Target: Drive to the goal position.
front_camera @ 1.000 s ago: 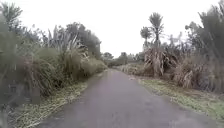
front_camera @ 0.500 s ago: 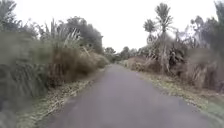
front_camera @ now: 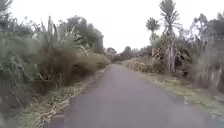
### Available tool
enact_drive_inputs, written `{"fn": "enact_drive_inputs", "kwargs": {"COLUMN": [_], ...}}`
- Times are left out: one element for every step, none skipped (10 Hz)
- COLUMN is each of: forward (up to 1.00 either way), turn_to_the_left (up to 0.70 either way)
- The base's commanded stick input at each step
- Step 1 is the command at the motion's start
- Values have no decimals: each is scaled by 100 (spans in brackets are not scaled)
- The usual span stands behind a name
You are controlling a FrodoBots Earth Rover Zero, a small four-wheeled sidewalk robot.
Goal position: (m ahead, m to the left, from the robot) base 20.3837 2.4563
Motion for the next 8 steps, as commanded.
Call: {"fn": "enact_drive_inputs", "kwargs": {"forward": [85, 85, 85, 85, 85, 85, 85, 85], "turn_to_the_left": [0, 0, 0, 0, 0, 0, 0, 0]}}
